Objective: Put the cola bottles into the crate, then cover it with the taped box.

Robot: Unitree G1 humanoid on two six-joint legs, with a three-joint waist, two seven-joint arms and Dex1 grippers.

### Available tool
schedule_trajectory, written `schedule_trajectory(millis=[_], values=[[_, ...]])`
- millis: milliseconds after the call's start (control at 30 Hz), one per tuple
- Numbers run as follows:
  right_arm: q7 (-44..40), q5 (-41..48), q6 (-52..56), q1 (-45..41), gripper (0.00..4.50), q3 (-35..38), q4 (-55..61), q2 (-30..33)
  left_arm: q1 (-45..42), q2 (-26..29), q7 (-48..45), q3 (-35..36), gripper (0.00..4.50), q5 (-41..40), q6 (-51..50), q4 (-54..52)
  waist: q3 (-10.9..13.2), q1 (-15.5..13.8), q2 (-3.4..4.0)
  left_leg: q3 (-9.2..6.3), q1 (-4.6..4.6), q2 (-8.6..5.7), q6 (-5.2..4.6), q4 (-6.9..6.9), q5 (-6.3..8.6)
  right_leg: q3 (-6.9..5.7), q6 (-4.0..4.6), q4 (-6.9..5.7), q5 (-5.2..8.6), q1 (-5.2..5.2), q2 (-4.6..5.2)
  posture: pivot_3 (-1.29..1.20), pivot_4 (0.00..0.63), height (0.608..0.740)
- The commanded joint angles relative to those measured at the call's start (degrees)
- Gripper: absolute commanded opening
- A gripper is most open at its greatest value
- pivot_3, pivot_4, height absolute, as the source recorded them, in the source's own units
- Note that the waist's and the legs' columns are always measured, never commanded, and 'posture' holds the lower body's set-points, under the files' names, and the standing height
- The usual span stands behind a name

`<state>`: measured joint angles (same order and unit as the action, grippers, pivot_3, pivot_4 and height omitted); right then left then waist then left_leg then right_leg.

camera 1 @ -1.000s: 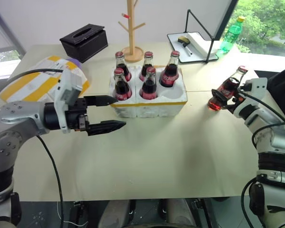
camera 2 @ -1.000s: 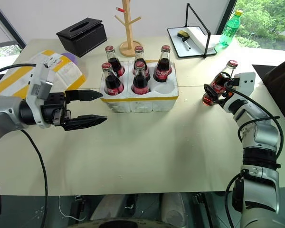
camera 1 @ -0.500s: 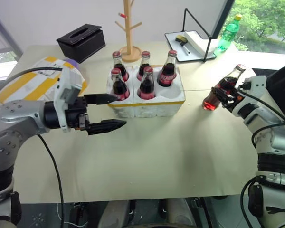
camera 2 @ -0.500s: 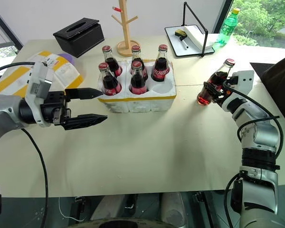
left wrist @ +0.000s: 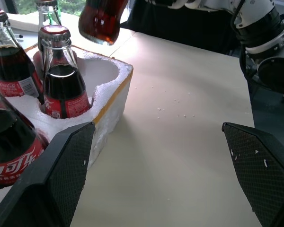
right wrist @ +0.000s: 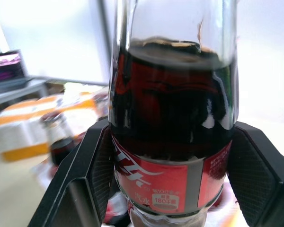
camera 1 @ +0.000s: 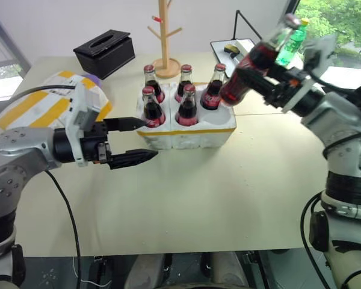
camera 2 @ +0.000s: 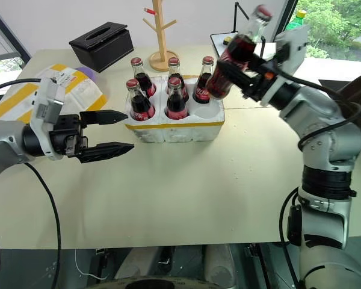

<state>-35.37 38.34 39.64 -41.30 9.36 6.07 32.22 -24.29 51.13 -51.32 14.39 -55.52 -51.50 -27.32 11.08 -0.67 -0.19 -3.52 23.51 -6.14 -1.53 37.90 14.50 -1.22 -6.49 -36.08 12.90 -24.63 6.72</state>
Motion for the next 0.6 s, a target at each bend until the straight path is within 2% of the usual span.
schedule_trajectory(millis=[33,600], values=[[-0.8,-1.7,-3.2,-1.8,2.72,-0.3,-0.2,-0.6,0.7,1.0,0.5,2.5,4.50,0.1,1.6,-1.5,0.0,0.0,-0.01,0.00,0.00,0.00,0.03,0.00,-0.02,0.00,0.00,0.00,0.00,0.00,0.00,0.00,0.150,0.736],[-8.7,-13.5,-9.1,0.6,2.72,-10.9,-10.1,-2.3,2.7,1.8,1.6,3.9,4.50,-0.2,2.4,-2.1,0.0,0.4,-0.01,0.00,0.02,0.01,0.04,-0.02,-0.02,0.00,0.00,0.00,0.00,-0.05,-0.03,0.00,0.150,0.736]])
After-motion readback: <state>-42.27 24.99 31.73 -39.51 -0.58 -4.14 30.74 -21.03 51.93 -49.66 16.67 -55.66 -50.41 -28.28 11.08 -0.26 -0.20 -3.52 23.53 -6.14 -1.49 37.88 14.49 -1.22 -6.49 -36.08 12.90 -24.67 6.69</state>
